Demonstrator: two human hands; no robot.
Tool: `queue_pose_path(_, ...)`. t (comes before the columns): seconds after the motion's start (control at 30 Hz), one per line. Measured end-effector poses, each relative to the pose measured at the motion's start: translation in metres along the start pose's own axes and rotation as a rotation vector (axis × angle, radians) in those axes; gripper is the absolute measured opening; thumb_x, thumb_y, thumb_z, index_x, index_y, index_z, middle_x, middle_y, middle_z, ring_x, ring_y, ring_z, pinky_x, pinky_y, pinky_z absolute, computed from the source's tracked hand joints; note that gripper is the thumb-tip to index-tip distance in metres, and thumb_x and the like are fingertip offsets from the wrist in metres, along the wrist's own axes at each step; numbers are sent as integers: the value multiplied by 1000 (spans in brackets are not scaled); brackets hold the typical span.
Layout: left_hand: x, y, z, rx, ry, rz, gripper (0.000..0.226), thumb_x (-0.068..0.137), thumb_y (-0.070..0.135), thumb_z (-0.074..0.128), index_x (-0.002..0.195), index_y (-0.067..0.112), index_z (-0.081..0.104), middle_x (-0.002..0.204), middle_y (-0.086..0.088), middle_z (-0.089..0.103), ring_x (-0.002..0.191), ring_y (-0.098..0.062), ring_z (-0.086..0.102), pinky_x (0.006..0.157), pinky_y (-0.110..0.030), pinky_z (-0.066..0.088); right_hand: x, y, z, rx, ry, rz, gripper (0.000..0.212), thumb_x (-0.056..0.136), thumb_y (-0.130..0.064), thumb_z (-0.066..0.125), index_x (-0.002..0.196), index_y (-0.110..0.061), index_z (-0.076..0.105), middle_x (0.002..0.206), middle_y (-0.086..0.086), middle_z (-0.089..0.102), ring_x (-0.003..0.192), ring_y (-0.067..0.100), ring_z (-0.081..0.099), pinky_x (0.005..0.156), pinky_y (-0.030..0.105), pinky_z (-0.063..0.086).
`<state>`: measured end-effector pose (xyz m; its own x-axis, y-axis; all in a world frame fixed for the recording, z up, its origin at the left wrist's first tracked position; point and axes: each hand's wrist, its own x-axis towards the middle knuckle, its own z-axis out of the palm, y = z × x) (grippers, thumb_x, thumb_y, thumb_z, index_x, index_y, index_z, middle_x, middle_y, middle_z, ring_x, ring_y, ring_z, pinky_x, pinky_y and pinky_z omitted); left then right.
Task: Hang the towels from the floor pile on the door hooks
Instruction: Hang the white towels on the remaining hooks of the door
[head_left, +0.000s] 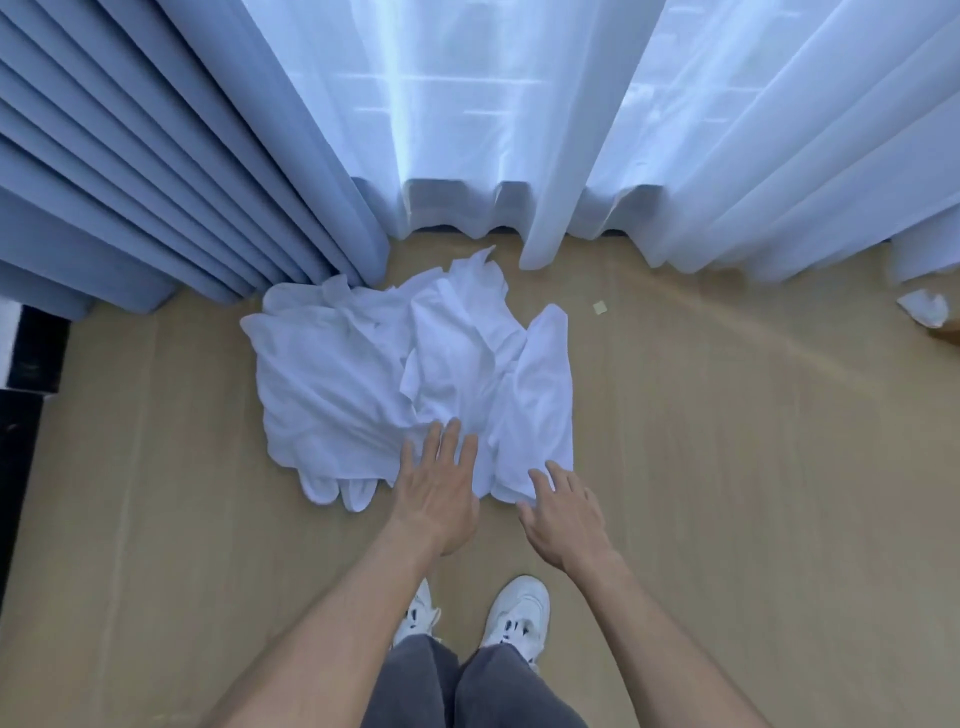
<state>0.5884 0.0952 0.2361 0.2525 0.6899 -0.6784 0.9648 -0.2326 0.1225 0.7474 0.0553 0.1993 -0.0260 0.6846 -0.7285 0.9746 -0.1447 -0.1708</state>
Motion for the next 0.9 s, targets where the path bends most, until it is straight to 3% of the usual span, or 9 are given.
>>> queue_pose_path(0.33, 137, -36, 154, 10, -65, 34, 66, 96, 22, 37, 151, 15, 3, 160, -7, -5, 147, -25, -5, 118, -47, 6, 184, 46, 109, 19, -61, 50, 45, 100, -38, 31, 143, -27, 33, 158, 12, 1, 144, 28, 5, 115, 43, 16)
queue_pose_path(0.43, 148, -47, 178, 23, -90, 40, 66, 95, 21, 38, 151, 15, 4, 160, -7, -4, 147, -24, -3, 117, -44, 7, 207, 53, 127, -12, -89, 46, 42, 100, -36, 30, 137, -19, 42, 152, 7, 23, 141, 28, 15, 110, 42, 23)
queue_pose_path(0.5, 146, -52, 182, 18, -90, 31, 66, 94, 19, 39, 151, 15, 6, 160, -6, -2, 147, -23, 0, 116, -43, 8, 209, 50, 130, -47, -26, 18, 36, 100, -30, 29, 119, -11, 52, 135, 6, 43, 132, 29, 31, 97, 39, 33)
queue_pose_path(0.6, 127, -52, 165, -6, -96, 6, 64, 94, 17, 40, 150, 14, 9, 159, -6, 0, 147, -24, 1, 116, -43, 9, 186, 39, 115, -38, 65, -34, 27, 99, -24, 30, 92, -10, 52, 108, 6, 51, 114, 28, 45, 79, 33, 33)
queue_pose_path(0.73, 71, -38, 102, -44, -109, 7, 60, 94, 15, 40, 148, 13, 14, 159, -7, 2, 146, -26, 3, 115, -44, 12, 114, 22, 55, -22, 105, -110, 31, 97, -20, 38, 121, -8, 52, 119, 8, 51, 114, 26, 44, 90, 29, 34)
queue_pose_path(0.9, -19, -23, -21, -108, -80, 9, 51, 91, 12, 41, 140, 13, 29, 151, -8, 20, 141, -25, 15, 110, -41, 22, -2, -23, -71, 171, 219, -147, 23, 89, -2, 40, 108, -5, 52, 107, 8, 53, 95, 24, 50, 73, 27, 36)
